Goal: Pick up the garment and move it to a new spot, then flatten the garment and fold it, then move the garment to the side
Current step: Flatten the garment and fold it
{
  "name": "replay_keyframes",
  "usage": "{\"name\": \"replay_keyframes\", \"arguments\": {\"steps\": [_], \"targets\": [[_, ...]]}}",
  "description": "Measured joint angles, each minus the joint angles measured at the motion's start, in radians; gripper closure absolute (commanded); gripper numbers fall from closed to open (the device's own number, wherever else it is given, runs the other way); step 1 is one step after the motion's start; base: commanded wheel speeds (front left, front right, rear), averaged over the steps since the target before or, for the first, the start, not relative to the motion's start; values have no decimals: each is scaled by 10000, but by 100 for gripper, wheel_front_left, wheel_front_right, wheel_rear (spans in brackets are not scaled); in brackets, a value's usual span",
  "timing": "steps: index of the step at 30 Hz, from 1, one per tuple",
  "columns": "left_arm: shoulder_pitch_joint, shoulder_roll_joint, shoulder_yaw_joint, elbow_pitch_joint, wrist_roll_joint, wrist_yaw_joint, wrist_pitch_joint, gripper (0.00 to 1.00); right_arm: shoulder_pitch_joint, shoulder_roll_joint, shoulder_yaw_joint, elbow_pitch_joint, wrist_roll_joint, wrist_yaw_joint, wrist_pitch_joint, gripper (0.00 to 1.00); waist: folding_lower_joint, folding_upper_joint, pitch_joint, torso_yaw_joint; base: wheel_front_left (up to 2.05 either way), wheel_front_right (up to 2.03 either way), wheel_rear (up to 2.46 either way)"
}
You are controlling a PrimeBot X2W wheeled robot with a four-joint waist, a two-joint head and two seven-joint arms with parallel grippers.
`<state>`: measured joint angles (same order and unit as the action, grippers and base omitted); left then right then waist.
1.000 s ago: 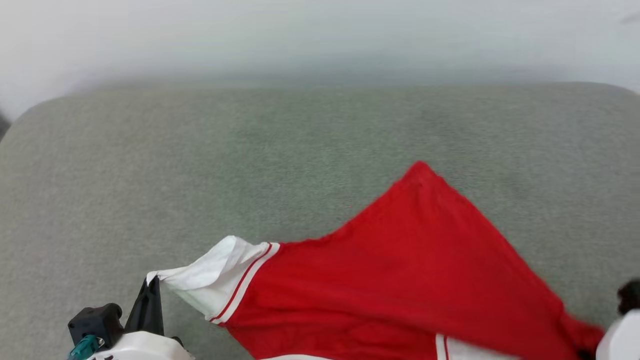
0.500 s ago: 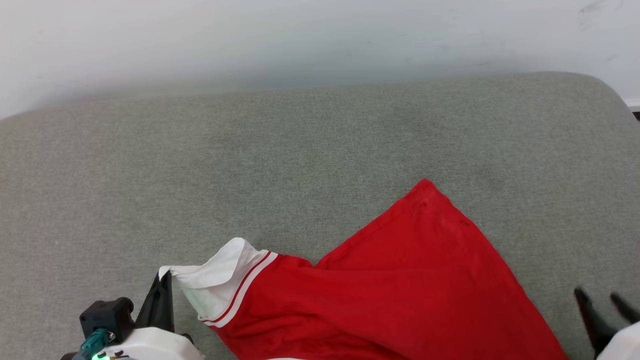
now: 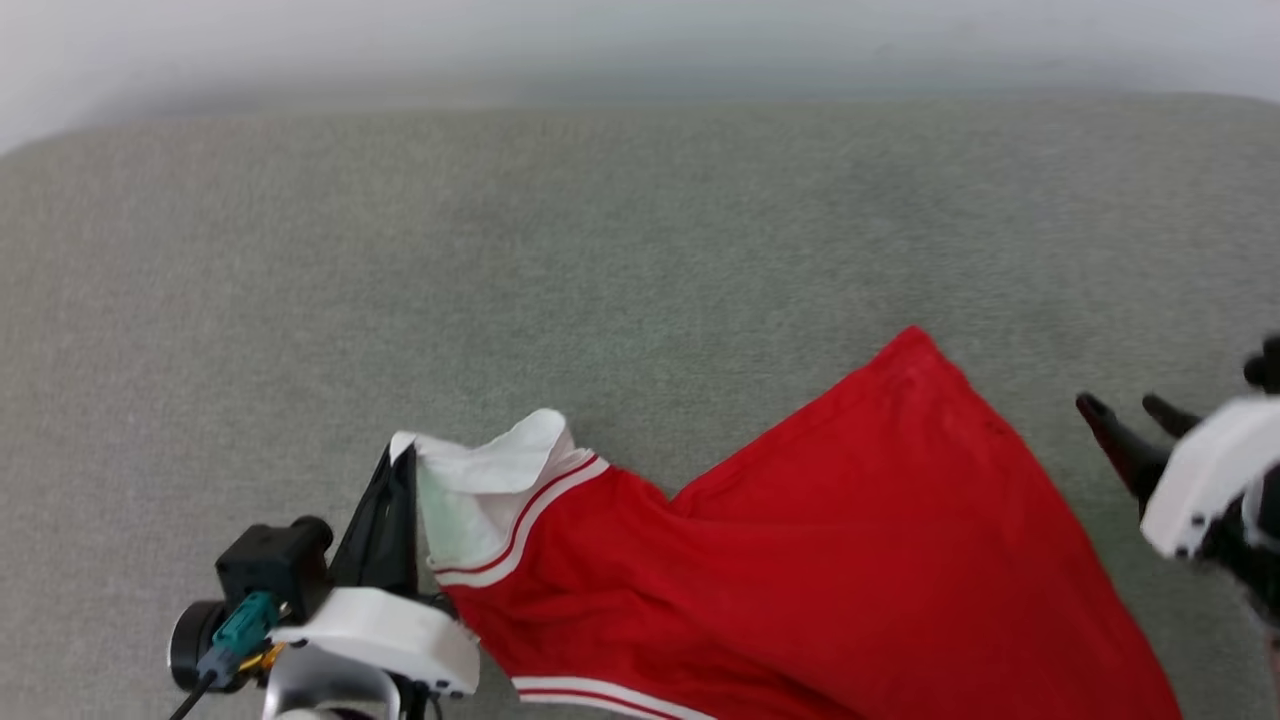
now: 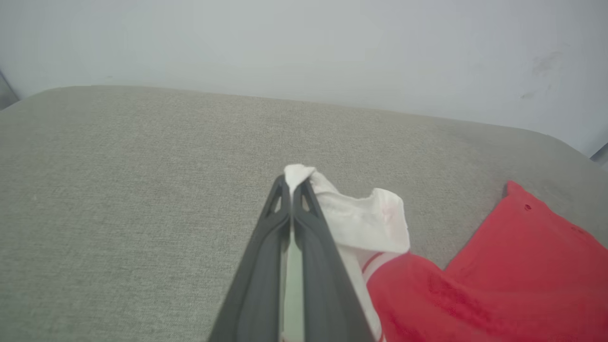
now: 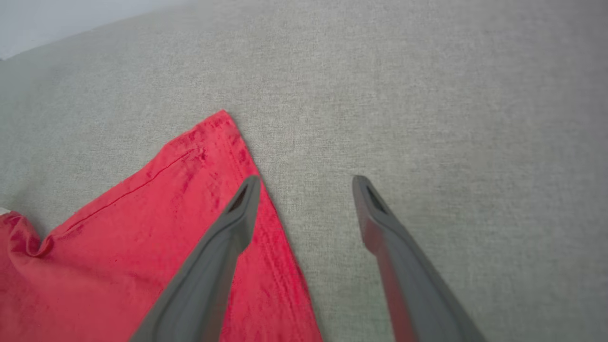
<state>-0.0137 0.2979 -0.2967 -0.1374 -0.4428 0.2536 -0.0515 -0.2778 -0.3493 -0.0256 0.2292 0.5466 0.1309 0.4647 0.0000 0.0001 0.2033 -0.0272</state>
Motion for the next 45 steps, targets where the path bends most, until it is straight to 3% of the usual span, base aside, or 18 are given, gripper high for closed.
{"name": "replay_keyframes", "arguments": {"steps": [5,15,16,17,18,22,26,34,45], "targets": [[-586,-213,-366,-261,217,-128,-59,100,-1584,-504,1012,355,320,0,2226,0,1,0,633,431,0,0,0],[-1441,-581,-779,2,330,-416,-384,100,-3272,-748,2408,1616,297,2,4080,0,1,0,1761,1345,0,0,0],[-1451,-604,-792,52,318,-422,-414,100,-3392,-803,2506,1710,297,2,4211,51,0,0,1817,1418,0,0,0],[-1455,-616,-786,123,291,-424,-453,100,-3467,-844,2583,1802,336,2,4295,84,0,0,1858,1476,0,0,0],[-1455,-617,-767,190,257,-424,-499,100,-3543,-892,2637,1881,397,2,4357,100,0,0,1885,1520,0,0,0],[-1460,-635,-717,408,155,-445,-619,100,-3685,-976,2966,2052,529,0,4105,100,0,-1,1810,1561,0,0,0],[-1471,-510,-506,535,100,-504,-800,100,-3678,-1034,3218,2069,581,0,3168,100,1,0,1541,1488,0,0,0],[-1916,359,573,602,-67,-403,-907,100,-3345,-871,3039,1264,127,0,1112,100,1,0,488,1119,0,0,0],[-5038,1154,1151,1421,-255,-796,-109,100,-4099,12,2079,353,-591,2,-901,100,0,0,-642,153,0,0,0]]}}
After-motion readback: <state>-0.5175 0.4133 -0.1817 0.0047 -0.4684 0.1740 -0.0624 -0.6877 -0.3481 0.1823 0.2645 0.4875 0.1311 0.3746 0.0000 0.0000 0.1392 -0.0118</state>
